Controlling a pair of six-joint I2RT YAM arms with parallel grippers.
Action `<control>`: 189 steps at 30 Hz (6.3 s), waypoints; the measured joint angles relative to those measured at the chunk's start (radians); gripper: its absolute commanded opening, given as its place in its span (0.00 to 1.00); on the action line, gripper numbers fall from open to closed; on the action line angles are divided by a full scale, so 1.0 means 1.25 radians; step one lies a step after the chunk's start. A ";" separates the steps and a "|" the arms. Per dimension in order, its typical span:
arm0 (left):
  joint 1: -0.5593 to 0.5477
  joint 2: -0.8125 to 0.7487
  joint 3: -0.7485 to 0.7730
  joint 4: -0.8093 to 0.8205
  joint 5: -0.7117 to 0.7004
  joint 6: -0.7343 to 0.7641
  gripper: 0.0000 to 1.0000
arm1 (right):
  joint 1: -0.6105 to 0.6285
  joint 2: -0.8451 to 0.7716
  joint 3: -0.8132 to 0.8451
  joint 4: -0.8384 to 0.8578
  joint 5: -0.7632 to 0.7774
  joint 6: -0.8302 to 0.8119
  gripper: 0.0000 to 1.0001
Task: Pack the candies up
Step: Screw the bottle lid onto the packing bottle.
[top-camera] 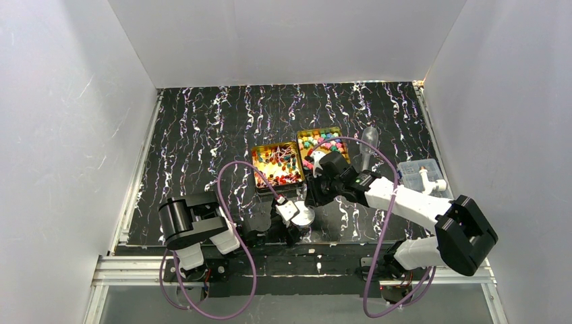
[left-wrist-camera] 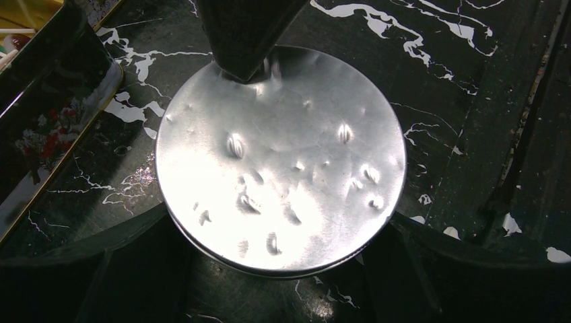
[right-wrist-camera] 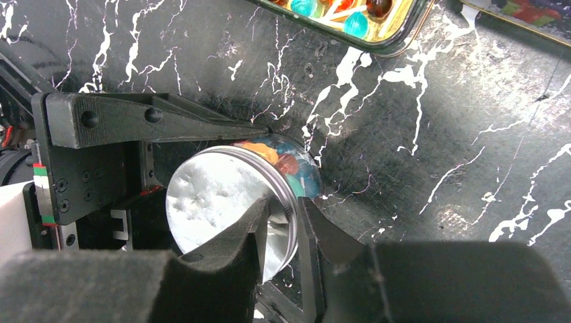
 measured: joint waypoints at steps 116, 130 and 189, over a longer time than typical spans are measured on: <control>0.000 -0.050 0.038 -0.135 -0.031 -0.001 0.48 | 0.084 -0.303 -0.291 0.071 -0.055 0.182 0.24; 0.000 -0.050 0.039 -0.137 -0.030 0.000 0.47 | 0.105 -0.295 -0.114 -0.089 0.039 0.155 0.33; -0.007 -0.063 0.056 -0.182 0.017 0.011 0.46 | -0.017 -0.165 -0.197 0.174 -0.034 0.025 0.21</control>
